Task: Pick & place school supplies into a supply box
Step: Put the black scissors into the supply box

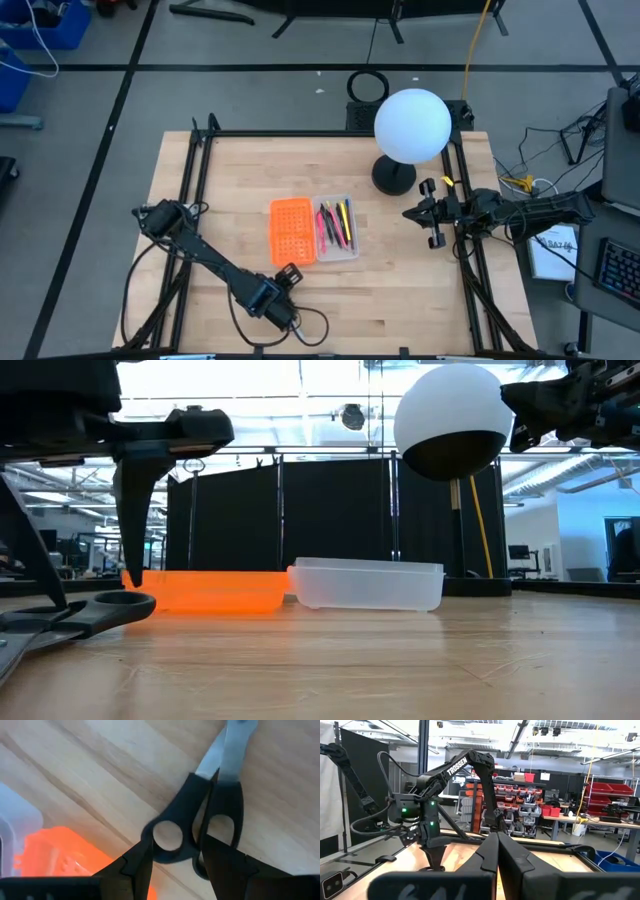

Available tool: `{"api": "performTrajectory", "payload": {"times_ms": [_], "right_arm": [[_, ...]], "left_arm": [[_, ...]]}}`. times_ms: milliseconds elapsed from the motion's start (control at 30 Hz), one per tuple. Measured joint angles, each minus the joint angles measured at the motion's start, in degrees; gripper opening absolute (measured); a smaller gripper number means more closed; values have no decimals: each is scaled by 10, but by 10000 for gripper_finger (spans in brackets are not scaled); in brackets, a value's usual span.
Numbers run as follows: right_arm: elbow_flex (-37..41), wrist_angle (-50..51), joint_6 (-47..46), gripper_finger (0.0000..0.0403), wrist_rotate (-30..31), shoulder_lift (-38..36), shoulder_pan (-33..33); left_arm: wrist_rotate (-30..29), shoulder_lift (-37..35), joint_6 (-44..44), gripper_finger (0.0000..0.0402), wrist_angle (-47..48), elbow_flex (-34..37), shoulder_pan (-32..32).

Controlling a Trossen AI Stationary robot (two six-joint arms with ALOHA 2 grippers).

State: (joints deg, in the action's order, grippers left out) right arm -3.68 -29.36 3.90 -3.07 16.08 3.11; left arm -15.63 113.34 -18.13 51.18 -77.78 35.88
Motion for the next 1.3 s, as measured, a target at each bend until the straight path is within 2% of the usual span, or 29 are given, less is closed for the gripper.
{"api": "performTrajectory", "payload": {"times_ms": [267, 667, 767, 1000, 1300], "right_arm": [[0, 0, 0, 0, 0, 0, 0], [0, 0, 0, 0, 0, 0, 0], [0, 0, 0, 0, 0, 0, 0], [0, 0, 0, 0, 0, 0, 0], [0, 4, 0, 0, 0, 0, 0]], "left_arm": [[7, 0, -71, 175, -44, 19, 7], [29, -4, -82, 175, -77, 69, 3], [55, -3, -84, 174, -99, 72, 0], [152, -3, -23, 174, -111, 75, -42], [230, -8, -54, 173, -169, 114, -72]]}}
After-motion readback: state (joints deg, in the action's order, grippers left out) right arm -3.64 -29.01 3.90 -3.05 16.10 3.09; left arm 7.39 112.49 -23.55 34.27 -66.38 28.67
